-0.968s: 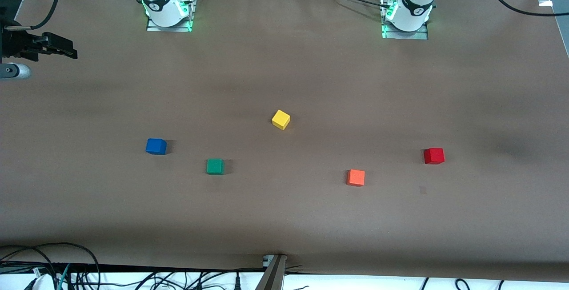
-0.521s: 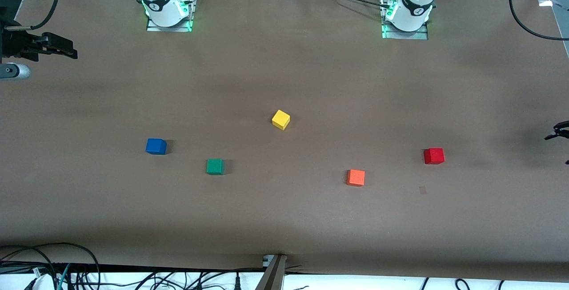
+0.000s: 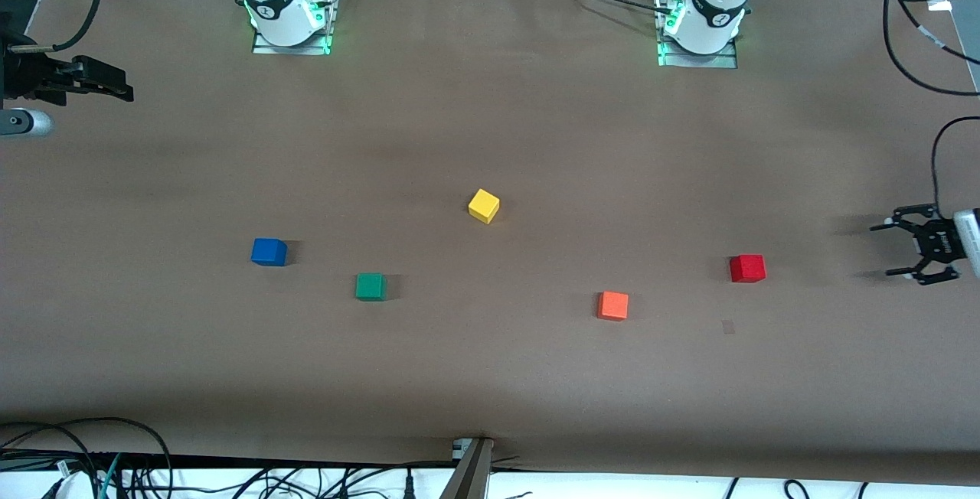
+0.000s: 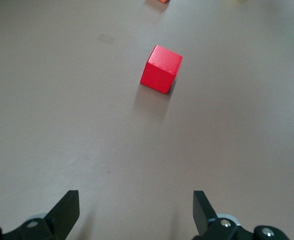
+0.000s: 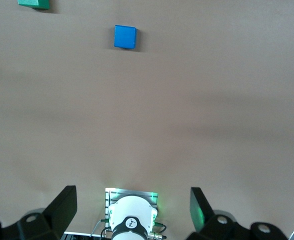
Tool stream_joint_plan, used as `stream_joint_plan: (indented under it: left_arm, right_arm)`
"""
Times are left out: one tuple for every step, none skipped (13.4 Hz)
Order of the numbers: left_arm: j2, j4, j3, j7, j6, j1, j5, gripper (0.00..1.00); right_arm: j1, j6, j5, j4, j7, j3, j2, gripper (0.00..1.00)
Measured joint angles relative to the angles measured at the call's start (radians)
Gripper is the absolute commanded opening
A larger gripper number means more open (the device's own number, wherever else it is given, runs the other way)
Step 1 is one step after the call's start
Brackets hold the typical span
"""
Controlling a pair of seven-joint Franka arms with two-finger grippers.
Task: Pass red block to right arm, stack on blue
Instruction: 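Lower the left gripper down to the red cube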
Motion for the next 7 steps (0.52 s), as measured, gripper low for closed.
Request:
stream_joint_plan:
  left_arm:
    - [0.022, 0.001, -0.004, 0.02, -0.007, 0.001, -0.023, 1.0]
    - [0.04, 0.003, -0.009, 0.047, -0.027, 0.0, -0.049, 1.0]
    - [0.054, 0.004, -0.013, 0.066, -0.063, -0.002, -0.078, 1.0]
    - [0.07, 0.005, -0.019, 0.08, -0.105, -0.005, -0.103, 1.0]
    - [0.088, 0.005, -0.032, 0.099, -0.139, -0.008, -0.12, 1.0]
    - [0.103, 0.005, -0.054, 0.127, -0.156, -0.009, -0.128, 1.0]
    - [0.114, 0.006, -0.079, 0.164, -0.163, -0.011, -0.131, 1.0]
  right_arm:
    - [0.0, 0.0, 0.0, 0.0, 0.0, 0.0, 0.0, 1.0]
    - [0.0, 0.0, 0.0, 0.0, 0.0, 0.0, 0.0, 1.0]
    - [0.0, 0.0, 0.0, 0.0, 0.0, 0.0, 0.0, 1.0]
    - [0.0, 0.0, 0.0, 0.0, 0.0, 0.0, 0.0, 1.0]
    - [0.0, 0.0, 0.0, 0.0, 0.0, 0.0, 0.0, 1.0]
    - [0.0, 0.0, 0.0, 0.0, 0.0, 0.0, 0.0, 1.0]
    - [0.0, 0.0, 0.0, 0.0, 0.0, 0.0, 0.0, 1.0]
